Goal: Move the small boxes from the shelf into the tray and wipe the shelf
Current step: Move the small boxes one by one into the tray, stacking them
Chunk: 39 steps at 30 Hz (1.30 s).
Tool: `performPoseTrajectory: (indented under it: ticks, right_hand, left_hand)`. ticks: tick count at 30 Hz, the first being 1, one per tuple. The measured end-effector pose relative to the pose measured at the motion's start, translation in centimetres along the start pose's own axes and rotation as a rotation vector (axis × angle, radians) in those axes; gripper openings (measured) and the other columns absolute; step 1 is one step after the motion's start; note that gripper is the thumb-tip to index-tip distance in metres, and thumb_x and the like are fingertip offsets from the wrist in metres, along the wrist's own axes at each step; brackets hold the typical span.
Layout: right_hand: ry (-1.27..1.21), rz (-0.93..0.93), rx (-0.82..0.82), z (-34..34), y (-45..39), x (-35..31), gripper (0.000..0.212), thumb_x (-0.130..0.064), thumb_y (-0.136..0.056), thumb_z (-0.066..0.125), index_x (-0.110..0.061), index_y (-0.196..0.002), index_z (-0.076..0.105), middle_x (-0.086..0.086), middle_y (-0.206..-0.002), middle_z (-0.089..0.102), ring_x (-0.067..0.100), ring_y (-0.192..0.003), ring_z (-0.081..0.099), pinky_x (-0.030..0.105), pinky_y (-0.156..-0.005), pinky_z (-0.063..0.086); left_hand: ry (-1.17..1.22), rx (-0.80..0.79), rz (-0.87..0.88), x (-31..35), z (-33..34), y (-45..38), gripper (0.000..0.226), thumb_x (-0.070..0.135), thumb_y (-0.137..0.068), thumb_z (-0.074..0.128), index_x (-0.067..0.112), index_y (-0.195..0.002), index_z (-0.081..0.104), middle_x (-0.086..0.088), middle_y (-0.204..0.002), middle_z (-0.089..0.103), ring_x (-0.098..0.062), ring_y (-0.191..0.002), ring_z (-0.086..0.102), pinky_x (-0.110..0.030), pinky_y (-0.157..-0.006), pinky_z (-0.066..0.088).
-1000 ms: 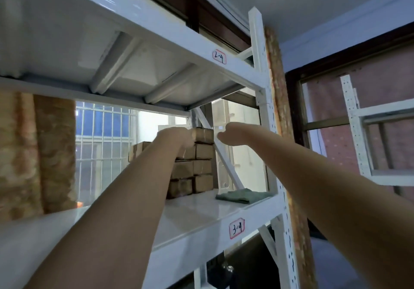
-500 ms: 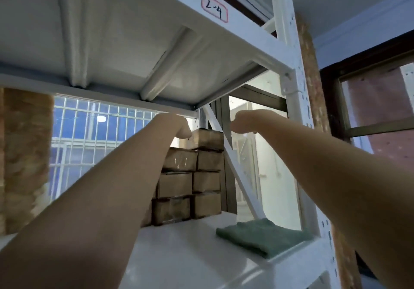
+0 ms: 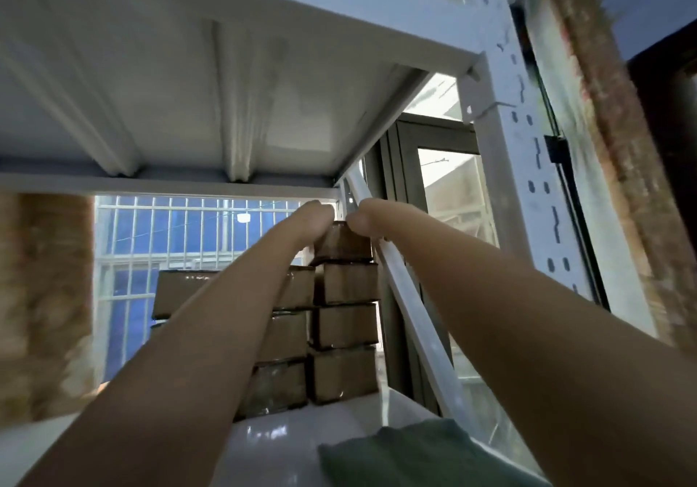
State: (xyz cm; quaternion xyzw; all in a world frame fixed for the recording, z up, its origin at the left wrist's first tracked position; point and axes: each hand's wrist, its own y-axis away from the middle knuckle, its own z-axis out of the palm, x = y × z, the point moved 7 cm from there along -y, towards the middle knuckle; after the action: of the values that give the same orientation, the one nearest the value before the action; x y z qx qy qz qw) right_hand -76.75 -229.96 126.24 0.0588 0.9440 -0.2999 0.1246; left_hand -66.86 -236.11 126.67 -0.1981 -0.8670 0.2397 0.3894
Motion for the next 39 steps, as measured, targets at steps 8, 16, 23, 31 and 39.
performPoseTrajectory:
  ticks: [8, 16, 23, 31, 39]
  right_hand:
    - [-0.135, -0.009, 0.015, 0.0, 0.1, 0.5, 0.042, -0.025, -0.102, 0.031, -0.002, -0.132, 0.047, 0.018, -0.129, 0.053, 0.032, -0.115, 0.055, 0.042, -0.1, 0.046]
    - [-0.283, 0.04, -0.172, -0.1, 0.7, 0.8, 0.038, -0.023, -0.1, 0.039, 0.001, -0.126, 0.052, 0.017, -0.113, 0.059, 0.028, -0.089, 0.057, 0.038, -0.088, 0.048]
    - [0.374, 0.07, 0.028, -1.1, 0.6, 2.4, 0.031, -0.017, -0.093, 0.043, -0.012, -0.12, 0.056, 0.005, -0.105, 0.059, 0.021, -0.097, 0.057, 0.031, -0.077, 0.042]
    - [0.493, 0.108, 0.043, -0.9, 1.6, 4.7, 0.025, -0.02, -0.093, 0.044, -0.012, -0.113, 0.058, 0.002, -0.095, 0.057, 0.02, -0.087, 0.056, 0.028, -0.078, 0.047]
    - [0.487, 0.098, 0.028, -1.9, 2.0, 2.7, 0.038, -0.024, -0.095, 0.041, -0.01, -0.129, 0.05, 0.008, -0.118, 0.057, 0.027, -0.109, 0.057, 0.04, -0.098, 0.046]
  left_hand:
    - [-0.084, 0.051, -0.028, -0.1, 1.0, 0.4, 0.055, 0.043, -0.098, 0.035, -0.001, -0.127, 0.05, -0.022, -0.128, 0.054, -0.037, -0.114, 0.054, -0.032, -0.079, 0.039]
    - [-0.441, -0.033, -0.007, 3.2, 0.8, 0.8, 0.046, 0.043, -0.094, 0.045, 0.009, -0.122, 0.056, -0.014, -0.126, 0.057, -0.029, -0.114, 0.056, -0.037, -0.098, 0.043]
    - [-0.743, -0.087, -0.134, 4.4, 2.8, 0.0, 0.045, 0.035, -0.088, 0.05, 0.02, -0.131, 0.052, -0.004, -0.127, 0.056, -0.031, -0.117, 0.055, -0.045, -0.089, 0.051]
    - [-0.783, 0.023, -0.213, 3.9, 4.0, -0.2, 0.063, 0.043, -0.082, 0.058, 0.014, -0.137, 0.043, -0.014, -0.133, 0.045, -0.044, -0.116, 0.049, -0.047, -0.068, 0.044]
    - [-0.539, 0.226, -0.129, 3.5, 0.4, 2.0, 0.069, 0.06, -0.088, 0.041, 0.004, -0.129, 0.044, -0.01, -0.124, 0.054, -0.031, -0.107, 0.057, -0.035, -0.082, 0.045]
